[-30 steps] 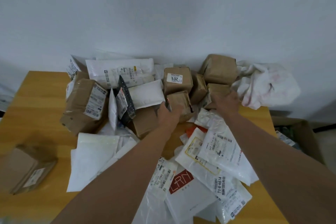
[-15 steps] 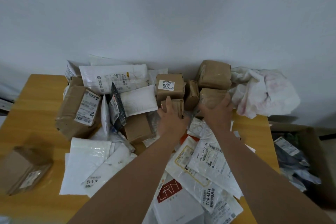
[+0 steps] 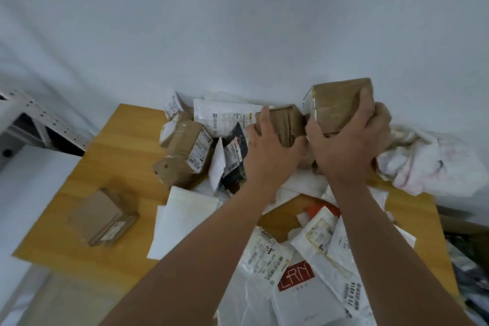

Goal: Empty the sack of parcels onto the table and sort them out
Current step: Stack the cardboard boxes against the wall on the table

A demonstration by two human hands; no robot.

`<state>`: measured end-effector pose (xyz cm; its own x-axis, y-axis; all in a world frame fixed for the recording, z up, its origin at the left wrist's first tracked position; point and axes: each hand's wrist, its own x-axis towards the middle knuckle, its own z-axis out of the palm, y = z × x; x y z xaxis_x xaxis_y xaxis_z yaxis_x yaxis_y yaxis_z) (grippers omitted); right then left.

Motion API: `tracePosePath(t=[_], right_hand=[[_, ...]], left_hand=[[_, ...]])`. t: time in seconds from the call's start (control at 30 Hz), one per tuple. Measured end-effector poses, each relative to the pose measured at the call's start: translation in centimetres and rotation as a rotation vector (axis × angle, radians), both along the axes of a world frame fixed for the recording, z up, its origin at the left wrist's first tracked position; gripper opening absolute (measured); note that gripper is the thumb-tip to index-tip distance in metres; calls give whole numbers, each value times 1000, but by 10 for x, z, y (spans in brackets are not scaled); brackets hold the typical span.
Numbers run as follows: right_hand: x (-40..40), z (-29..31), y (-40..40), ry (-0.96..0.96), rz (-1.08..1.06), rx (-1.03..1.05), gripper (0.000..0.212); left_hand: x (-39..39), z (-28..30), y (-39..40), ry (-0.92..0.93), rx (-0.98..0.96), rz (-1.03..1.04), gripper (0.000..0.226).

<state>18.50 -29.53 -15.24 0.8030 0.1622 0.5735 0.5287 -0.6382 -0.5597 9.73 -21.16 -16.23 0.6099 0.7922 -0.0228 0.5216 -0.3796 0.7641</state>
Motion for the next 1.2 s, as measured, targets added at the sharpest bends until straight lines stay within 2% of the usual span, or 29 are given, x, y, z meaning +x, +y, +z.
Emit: tracePosePath(t=[0.2, 0.37, 0.5, 0.6, 0.7, 0.73, 0.8, 0.83, 0.87, 0.97, 1.0, 1.13, 1.2], right_hand=[[-105, 12, 83, -15, 190, 54, 94], [-208, 8, 160, 90, 389, 143, 99], [-280, -3, 222, 503, 516, 274, 101], [-308, -21, 246, 739, 516, 331, 91], [-325, -59, 265, 1084, 512, 464, 84], [-327, -71, 271, 1161, 473, 478, 75], [-329, -92, 283, 1241, 392, 488, 38], [-329, -101, 289, 1301, 364, 477, 30], [-331, -106, 295, 1408, 340, 444, 32], [-336, -126, 307, 1614, 298, 277, 70], [-335, -132, 313, 1632, 287, 254, 76], [-338, -146, 339, 1680, 257, 265, 70], [-336, -173, 353, 1616, 222, 185, 85]], left_hand=[[-111, 21, 85, -115, 59, 106, 92], [-226, 27, 162, -176, 52, 207, 94], [-315, 11, 227, -164, -77, 395, 90], [-361, -19, 256, -228, -275, 536, 88], [-389, -43, 276, -244, -404, 689, 82], [-395, -49, 282, -245, -459, 751, 80], [-408, -61, 293, -253, -553, 850, 83], [-413, -66, 300, -276, -575, 878, 84], [-418, -72, 310, -307, -593, 894, 82], [-427, -85, 338, -385, -651, 906, 72], [-428, -90, 350, -377, -665, 902, 71], [-428, -105, 390, -303, -723, 853, 49], [-425, -117, 410, -271, -783, 794, 46]])
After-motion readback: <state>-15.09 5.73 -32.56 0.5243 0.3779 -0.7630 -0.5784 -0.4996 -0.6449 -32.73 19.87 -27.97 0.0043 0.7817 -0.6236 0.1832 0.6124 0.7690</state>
